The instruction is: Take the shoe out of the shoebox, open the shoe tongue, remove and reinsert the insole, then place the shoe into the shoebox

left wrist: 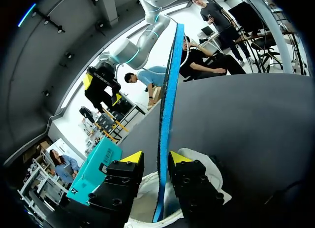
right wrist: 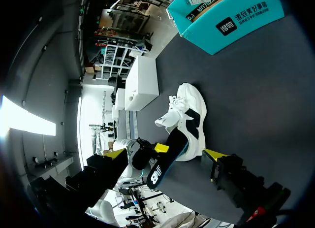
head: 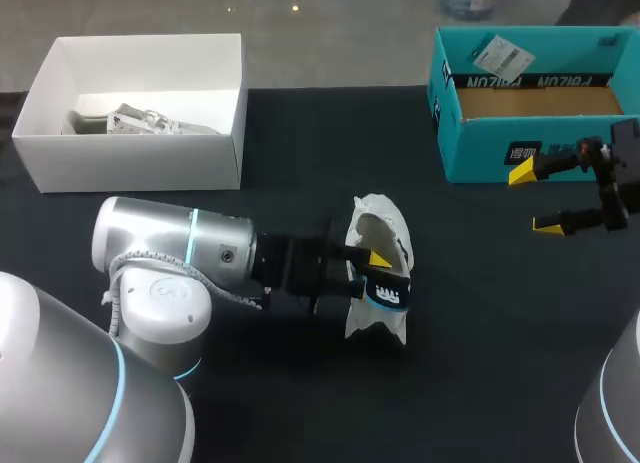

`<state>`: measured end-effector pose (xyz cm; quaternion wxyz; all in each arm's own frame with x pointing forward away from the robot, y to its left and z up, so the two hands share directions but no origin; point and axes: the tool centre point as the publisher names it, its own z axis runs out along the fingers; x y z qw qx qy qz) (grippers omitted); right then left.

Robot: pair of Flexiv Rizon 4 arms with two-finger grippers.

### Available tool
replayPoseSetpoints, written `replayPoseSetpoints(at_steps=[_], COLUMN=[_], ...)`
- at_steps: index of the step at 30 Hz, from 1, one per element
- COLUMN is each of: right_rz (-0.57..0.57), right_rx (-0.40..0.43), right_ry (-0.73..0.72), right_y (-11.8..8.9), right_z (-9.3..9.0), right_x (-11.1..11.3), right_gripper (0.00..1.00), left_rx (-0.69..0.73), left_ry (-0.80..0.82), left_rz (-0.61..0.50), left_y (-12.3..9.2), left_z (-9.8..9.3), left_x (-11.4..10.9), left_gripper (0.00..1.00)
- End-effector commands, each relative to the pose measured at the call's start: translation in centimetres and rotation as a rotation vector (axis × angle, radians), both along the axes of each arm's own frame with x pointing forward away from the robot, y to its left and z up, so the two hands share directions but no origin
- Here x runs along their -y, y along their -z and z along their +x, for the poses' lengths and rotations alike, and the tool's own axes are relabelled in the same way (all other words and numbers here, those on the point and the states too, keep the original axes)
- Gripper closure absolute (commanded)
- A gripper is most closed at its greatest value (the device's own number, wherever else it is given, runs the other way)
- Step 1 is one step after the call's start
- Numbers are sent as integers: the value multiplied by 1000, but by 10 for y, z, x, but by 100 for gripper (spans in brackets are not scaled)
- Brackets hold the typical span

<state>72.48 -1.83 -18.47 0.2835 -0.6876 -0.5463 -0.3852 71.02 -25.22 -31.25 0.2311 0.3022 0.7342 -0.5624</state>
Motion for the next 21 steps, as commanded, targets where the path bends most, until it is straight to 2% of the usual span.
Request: replayPoseSetpoints(at_steps=[1, 5, 6, 7, 8, 9, 16, 21], right_rz=[-3, -3, -3, -3, -3, -3, -3, -3], right_rx=[0, 0, 0, 0, 0, 0, 0, 0], right_ry=[3, 3, 3, 3, 3, 3, 3, 3], right_y=[0, 0, 0, 0, 0, 0, 0, 0], right_z=[-1, -1, -1, -1, -1, -1, -1, -1], right_x=[-1, -1, -1, -1, -1, -1, -1, -1], right_gripper=[0, 0, 0, 0, 0, 0, 0, 0], left_rx=[9, 22, 26, 37, 39, 38, 69, 76], left_ry=[3, 16, 22, 27, 30, 35, 48, 29], left_rz=[-6, -9, -9, 0, 4, 9, 81, 106], left_y=[-13, -20, -21, -20, -19, -17, -1, 10], left_z=[-7, -12, -14, -15, -15, -16, -16, -7], left_x=[-10, -12, -12, -12, -11, -11, -8, -6], left_gripper=[44, 53, 58, 72, 95, 100, 100, 100])
